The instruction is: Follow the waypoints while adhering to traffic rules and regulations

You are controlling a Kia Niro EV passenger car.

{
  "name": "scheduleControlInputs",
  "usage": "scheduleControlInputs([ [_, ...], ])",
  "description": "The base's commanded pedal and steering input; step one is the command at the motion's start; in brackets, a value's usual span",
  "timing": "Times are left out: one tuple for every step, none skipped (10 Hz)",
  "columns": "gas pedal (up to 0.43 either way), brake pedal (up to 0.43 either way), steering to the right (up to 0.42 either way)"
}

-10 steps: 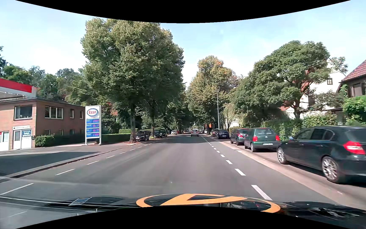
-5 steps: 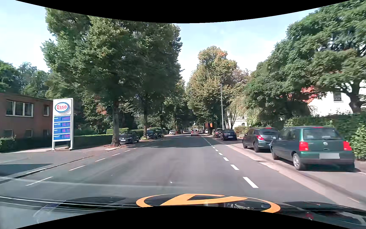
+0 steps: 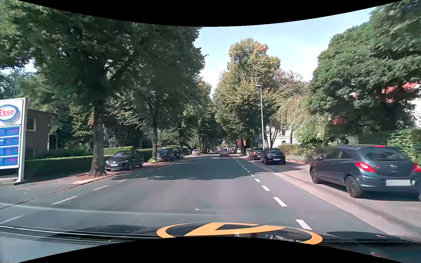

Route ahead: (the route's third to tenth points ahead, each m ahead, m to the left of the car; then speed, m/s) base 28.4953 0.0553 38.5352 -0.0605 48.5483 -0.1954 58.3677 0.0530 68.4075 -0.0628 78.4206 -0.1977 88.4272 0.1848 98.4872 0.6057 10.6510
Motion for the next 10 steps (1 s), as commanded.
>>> scheduleControlInputs([
  [0.098, 0.0, -0.001],
  [0.098, 0.0, -0.002],
  [0.098, 0.0, -0.002],
  [0.087, 0.0, -0.002],
  [0.087, 0.0, -0.002],
  [0.087, 0.0, -0.002],
  [0.087, 0.0, -0.002],
  [0.087, 0.0, -0.002],
  [0.087, 0.0, -0.002],
  [0.087, 0.0, -0.002],
])
